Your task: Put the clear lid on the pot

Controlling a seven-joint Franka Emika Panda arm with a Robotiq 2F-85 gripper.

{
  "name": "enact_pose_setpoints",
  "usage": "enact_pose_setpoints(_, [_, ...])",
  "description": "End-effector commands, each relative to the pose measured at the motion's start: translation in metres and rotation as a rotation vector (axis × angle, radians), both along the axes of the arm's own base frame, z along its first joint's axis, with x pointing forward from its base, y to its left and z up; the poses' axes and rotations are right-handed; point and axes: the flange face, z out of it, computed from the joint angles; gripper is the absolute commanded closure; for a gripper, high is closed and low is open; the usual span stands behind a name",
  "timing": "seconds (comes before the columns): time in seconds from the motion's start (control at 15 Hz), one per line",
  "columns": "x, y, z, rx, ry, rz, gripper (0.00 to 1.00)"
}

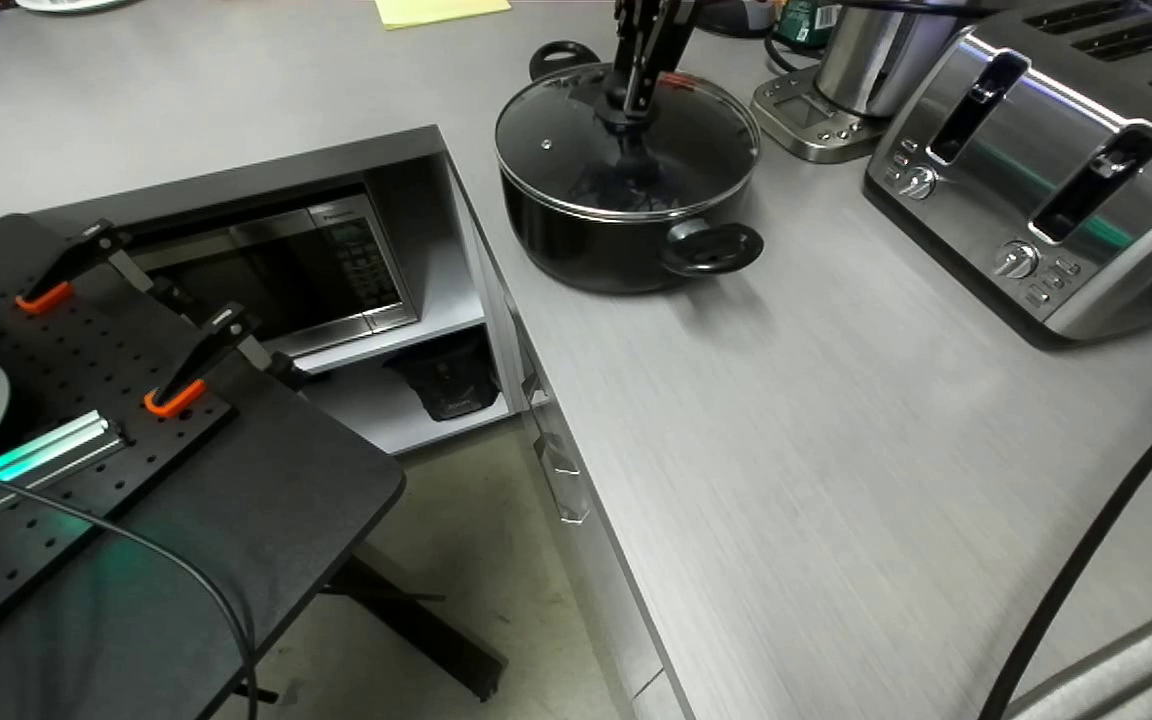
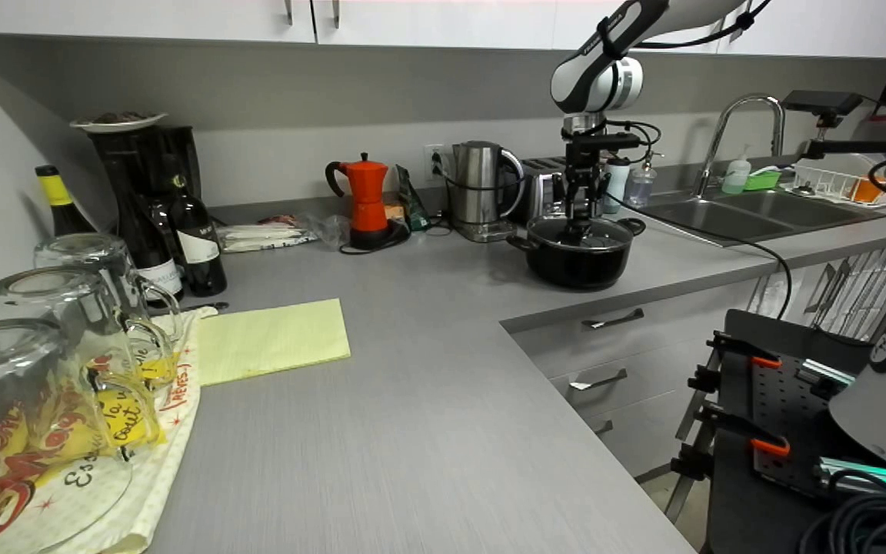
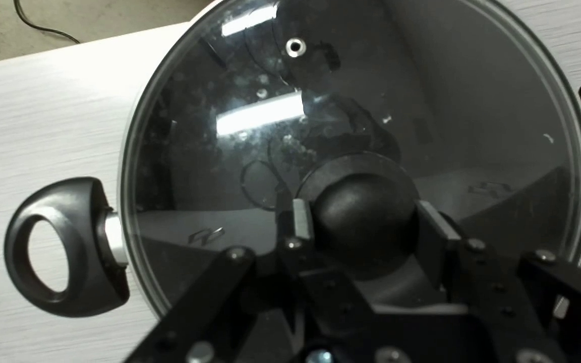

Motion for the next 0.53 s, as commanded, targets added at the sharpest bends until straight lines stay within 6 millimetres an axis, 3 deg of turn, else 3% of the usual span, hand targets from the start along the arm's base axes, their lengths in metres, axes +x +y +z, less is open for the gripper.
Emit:
enact_pose_setpoints(0.0, [0.01, 0.009, 0.015, -0.036, 0.001, 0.001, 0.25])
enact_pose_setpoints(0.07, [0.012, 0.011, 0.016, -0.044, 0.0, 0.001, 0.24])
enact_pose_setpoints(0.33, [0.018, 0.019, 0.027, -0.071, -0.014, 0.014, 0.01])
enact_pose_setpoints(0.47, [0.019, 0.025, 0.034, -0.081, -0.029, 0.029, 0.0])
